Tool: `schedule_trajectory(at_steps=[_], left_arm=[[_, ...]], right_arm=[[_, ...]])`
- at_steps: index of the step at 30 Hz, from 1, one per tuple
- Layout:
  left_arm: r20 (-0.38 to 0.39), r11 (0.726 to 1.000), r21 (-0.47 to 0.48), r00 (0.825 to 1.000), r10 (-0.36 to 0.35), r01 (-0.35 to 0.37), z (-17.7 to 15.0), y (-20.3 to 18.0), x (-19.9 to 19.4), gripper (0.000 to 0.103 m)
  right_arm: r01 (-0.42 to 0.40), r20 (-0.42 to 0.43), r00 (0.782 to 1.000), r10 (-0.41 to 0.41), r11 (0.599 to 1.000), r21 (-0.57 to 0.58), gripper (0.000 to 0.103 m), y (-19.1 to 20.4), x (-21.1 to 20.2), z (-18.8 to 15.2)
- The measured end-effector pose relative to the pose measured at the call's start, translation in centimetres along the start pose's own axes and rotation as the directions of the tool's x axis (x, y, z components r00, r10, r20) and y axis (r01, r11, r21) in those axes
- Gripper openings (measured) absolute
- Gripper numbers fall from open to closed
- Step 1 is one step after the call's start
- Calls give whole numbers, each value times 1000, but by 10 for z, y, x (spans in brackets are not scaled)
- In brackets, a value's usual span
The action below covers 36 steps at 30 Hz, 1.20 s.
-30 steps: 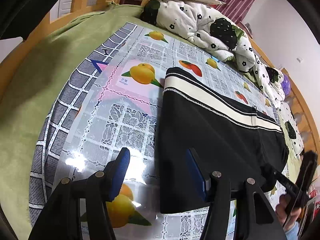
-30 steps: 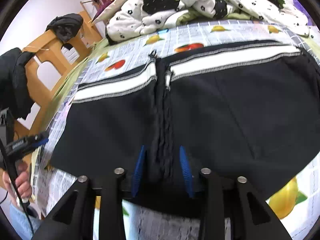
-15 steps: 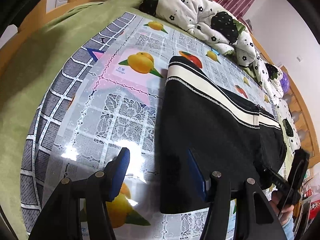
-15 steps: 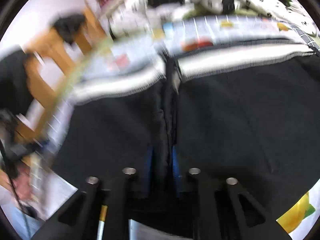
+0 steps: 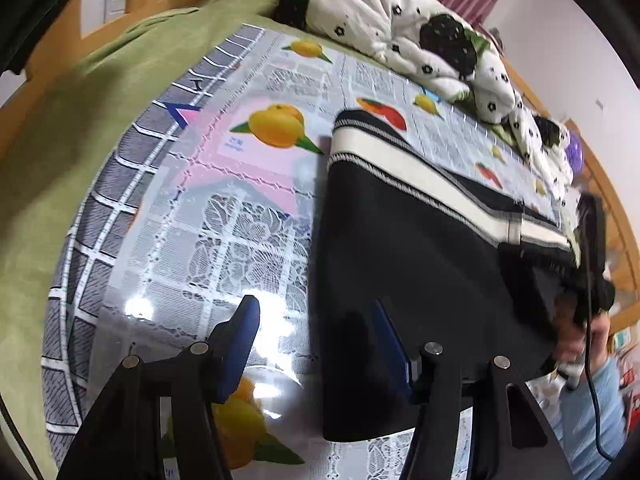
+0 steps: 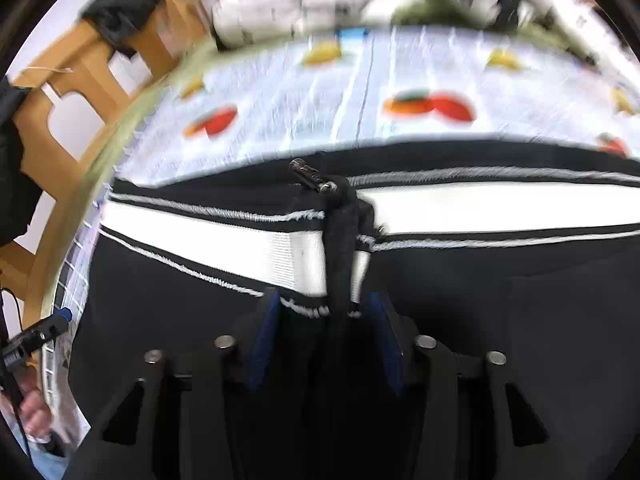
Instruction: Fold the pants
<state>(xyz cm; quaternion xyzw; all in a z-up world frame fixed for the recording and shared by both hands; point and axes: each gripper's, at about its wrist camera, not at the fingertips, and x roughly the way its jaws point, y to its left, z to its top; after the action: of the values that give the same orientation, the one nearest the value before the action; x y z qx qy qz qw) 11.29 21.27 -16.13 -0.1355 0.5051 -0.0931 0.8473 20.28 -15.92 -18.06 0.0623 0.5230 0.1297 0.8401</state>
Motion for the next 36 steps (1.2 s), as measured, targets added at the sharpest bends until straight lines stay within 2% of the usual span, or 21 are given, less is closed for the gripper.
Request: schedule_trajectory(at_steps=[1,3,4,6,8,12,14,18,21,24,27,32,36], left_arm=[[-15,1000,5,1000,2,-2,0,-1,4,56],[-40,1000,3,999,-16,17,-1,-2,10,56],[-50,1000,1,998,-29,29,-2,-3,13,56],[-61,999,9,998,-33,33,-2,-7,18,56],[-64,999,27,998,-25,26,-4,-10,21,56],[-48,999,28,998,-44,46,-11,-10,19,60],[-50,996,17,995,-82,82,-16,-8,17,60],[-73,980,-18,978,-197,197,-29,-1,14,59],[-77,967,-38,964,-255,253,-36,-1,15,59],[-57,971,-37,969,-239,237,-40,-6,16,59],[-42,974,-31,974,-224,223,-40,-12,18,62],[-8,979,-11,979,-203,203,-44,-19,18,65],[1,975,-13,975,-224,224,-52,-18,11,65]], right_arm=[[21,32,999,-20,999,-50,20,5,-4,3],[32,128,992,-18,993,-111,19,8,-23,0],[20,147,989,-6,995,-96,19,6,-26,0],[30,124,992,-22,997,-65,19,1,-17,-4],[93,77,993,-86,992,-89,25,3,0,-11],[116,115,988,-106,989,-88,33,7,-30,-20],[126,139,984,-116,990,-70,38,4,-48,-30],[136,142,982,-124,987,-85,38,-2,-85,-69],[156,146,979,-142,984,-89,38,-6,-99,-99],[116,172,980,-102,991,-73,38,-11,-105,-130],[105,192,977,-92,993,-60,38,-11,-104,-146],[124,198,974,-111,991,-54,38,-9,-104,-142],[198,199,960,-198,980,19,38,-23,-100,-142]])
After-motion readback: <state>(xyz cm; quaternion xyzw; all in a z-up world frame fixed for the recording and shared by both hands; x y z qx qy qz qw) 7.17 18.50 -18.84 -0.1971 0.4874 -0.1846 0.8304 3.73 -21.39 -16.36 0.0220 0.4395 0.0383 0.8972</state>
